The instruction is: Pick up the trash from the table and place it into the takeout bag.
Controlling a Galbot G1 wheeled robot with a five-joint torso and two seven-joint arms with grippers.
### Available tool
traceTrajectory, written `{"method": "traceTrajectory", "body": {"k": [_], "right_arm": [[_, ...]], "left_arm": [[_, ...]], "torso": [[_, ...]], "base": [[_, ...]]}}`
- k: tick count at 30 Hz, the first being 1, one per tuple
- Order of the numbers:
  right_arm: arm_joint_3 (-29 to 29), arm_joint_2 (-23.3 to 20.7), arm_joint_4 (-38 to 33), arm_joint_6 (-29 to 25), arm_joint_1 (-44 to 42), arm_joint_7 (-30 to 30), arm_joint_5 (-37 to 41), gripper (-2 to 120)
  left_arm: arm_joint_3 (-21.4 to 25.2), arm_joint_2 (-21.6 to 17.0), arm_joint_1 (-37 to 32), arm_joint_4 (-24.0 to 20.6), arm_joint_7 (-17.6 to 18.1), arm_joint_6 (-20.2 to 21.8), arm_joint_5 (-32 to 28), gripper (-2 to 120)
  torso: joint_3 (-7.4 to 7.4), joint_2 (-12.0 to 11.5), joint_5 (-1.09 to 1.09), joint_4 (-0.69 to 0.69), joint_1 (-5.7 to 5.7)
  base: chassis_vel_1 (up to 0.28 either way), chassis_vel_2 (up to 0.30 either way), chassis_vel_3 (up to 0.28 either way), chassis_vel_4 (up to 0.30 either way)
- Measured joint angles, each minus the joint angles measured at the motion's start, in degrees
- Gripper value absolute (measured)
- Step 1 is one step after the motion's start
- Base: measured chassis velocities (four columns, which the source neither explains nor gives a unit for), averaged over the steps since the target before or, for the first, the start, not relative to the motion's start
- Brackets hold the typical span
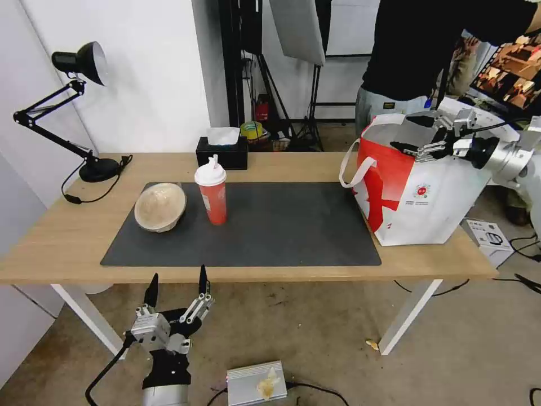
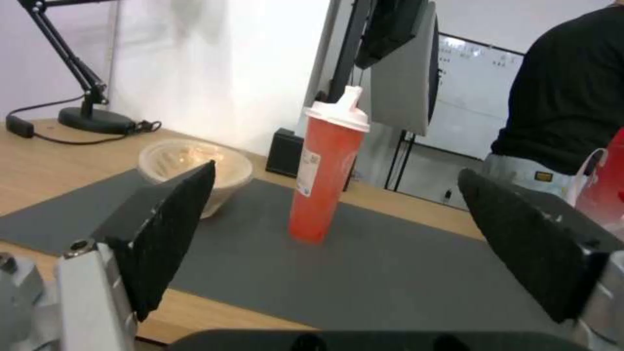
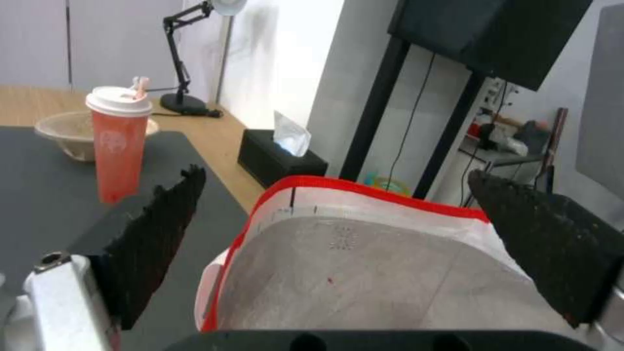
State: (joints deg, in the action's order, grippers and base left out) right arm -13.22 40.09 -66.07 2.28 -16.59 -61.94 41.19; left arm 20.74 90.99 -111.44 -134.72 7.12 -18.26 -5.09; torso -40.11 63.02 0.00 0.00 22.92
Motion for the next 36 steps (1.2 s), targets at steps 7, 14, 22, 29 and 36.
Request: {"method": "traceTrajectory", "body": {"k": [7,14,22,29,36], "right_arm": [[-0.61,0.08,-1.28,-0.29,-1.54,0.72,0.24,100],[-1.56,-0.41,-5.47,-1.44,-3.73,6.44,4.19,100],[-2.91,-1.64,-15.62,-4.7,-8.71,21.05,9.6,100],[-5.0,-1.31,-25.59,-7.74,-15.89,31.02,11.36,100],[-6.15,0.69,-33.41,-10.86,-23.53,39.6,11.31,100]], "left_arm": [[0.04,0.1,-0.15,-0.2,0.0,0.0,0.06,100],[0.13,0.11,-0.54,-0.62,0.0,0.0,0.14,100],[0.11,0.15,-0.55,-0.69,0.0,-0.01,0.19,100],[0.09,0.17,-0.43,-0.68,0.0,-0.05,0.18,100],[0.4,0.06,-0.56,-0.88,0.02,-0.17,0.08,100]], "torso": [[0.0,0.0,0.0,0.0,0.0],[0.0,0.0,0.0,0.0,0.0],[0.0,0.0,-0.01,-0.01,0.0],[0.0,0.0,-0.01,0.0,0.0],[0.0,0.0,-0.01,0.0,0.0]], "base": [[0.0,0.0,0.0,0.0],[0.0,0.0,0.0,0.0],[0.0,0.0,0.0,0.0],[0.0,0.0,0.0,0.0],[0.0,0.0,0.0,0.0]]}}
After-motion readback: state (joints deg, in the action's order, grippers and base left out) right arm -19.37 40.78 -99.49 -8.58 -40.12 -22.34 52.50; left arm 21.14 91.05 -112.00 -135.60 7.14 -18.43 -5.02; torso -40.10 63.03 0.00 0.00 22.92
